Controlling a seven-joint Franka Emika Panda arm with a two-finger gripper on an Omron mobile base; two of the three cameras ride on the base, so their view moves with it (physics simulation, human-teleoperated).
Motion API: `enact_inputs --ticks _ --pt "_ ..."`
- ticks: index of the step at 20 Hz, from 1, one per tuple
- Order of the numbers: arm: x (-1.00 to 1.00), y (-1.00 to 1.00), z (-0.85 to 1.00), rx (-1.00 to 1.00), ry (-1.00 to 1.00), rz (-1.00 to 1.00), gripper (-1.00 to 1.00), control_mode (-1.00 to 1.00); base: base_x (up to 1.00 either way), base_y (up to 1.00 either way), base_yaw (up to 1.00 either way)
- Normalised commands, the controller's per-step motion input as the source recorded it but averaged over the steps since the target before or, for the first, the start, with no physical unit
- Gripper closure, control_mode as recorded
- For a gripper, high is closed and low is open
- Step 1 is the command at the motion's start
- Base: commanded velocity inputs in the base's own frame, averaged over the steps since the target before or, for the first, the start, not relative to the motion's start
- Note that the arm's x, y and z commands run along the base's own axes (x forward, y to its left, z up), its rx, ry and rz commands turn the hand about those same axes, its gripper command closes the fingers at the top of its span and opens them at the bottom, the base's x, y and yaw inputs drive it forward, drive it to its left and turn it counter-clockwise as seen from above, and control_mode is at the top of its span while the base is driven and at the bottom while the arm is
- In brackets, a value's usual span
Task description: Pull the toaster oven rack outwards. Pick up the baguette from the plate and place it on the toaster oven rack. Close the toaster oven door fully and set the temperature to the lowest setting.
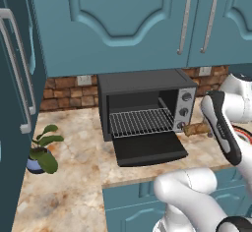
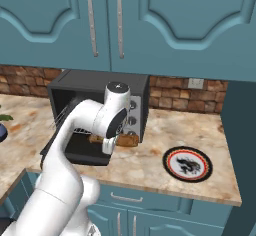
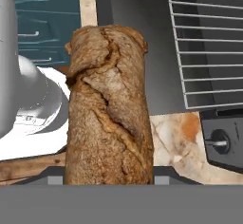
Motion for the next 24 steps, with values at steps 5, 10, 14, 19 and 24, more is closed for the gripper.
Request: enact_inputs --ticks 5,10,14,19,24 --pt "0.09 1.00 0.39 -0.08 -0.03 0.00 1.00 -1.00 0.00 0.00 0.00" --pt "0.22 0.91 0.10 -0.02 -0.01 0.00 1.00 -1.00 0.00 0.00 0.00" --pt "0.47 0.77 0.00 0.00 0.00 0.00 1.00 -1.00 0.00 0.00 0.00" --pt "0.55 0.46 0.00 0.00 0.00 -0.01 1.00 -1.00 0.00 0.00 0.00" --pt "0.51 0.26 0.00 -0.01 0.00 -0.02 1.00 -1.00 0.00 0.00 0.00"
